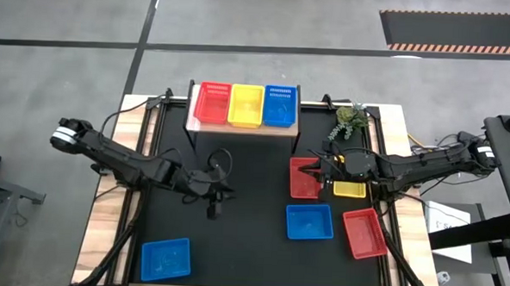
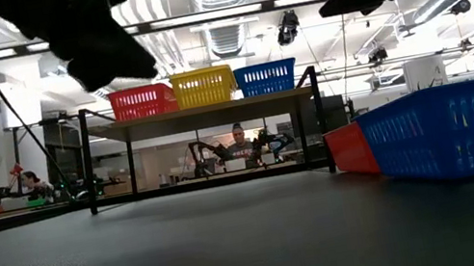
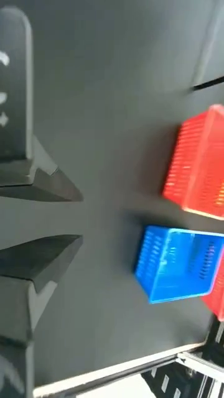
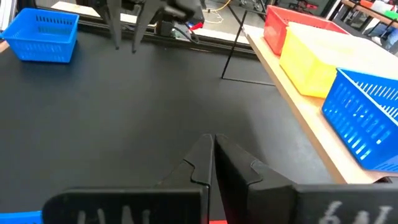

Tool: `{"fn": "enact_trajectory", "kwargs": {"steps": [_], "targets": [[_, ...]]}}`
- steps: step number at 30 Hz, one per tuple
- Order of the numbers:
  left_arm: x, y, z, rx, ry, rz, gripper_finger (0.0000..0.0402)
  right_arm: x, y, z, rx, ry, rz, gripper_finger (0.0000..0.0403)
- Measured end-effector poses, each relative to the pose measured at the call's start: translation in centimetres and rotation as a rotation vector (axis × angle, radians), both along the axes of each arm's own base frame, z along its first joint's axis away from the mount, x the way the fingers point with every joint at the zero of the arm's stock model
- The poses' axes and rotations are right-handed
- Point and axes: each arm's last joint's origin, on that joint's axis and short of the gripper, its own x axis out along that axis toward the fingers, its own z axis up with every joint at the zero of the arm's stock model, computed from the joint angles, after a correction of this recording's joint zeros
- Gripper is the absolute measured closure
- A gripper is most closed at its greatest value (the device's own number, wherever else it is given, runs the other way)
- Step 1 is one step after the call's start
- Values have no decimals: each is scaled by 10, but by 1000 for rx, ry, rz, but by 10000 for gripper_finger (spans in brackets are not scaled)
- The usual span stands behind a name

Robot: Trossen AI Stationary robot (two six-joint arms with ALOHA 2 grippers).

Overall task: Stack baskets on shelf by color
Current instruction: Stack the right blue bin on top of the blue bin on the shelf

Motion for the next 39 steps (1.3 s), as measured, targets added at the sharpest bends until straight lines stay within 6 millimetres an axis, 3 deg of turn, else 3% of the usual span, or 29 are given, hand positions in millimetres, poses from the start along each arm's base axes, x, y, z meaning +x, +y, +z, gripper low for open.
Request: {"fn": "enact_trajectory", "kwargs": {"steps": [14,20,26,33,39], "targets": [[-9,-26,-7,-108,58,-13,322,0,0,1,27,-12,-8,390],[-9,-26,-7,-83,58,-32,322,0,11,5,122,-21,84,348],[-9,-26,-7,-40,56,-63,322,0,35,15,179,8,176,299],[-7,-27,-3,2,44,-96,322,16,65,30,190,225,227,271],[-6,-27,-1,42,36,-126,322,30,84,36,103,569,216,266]]}}
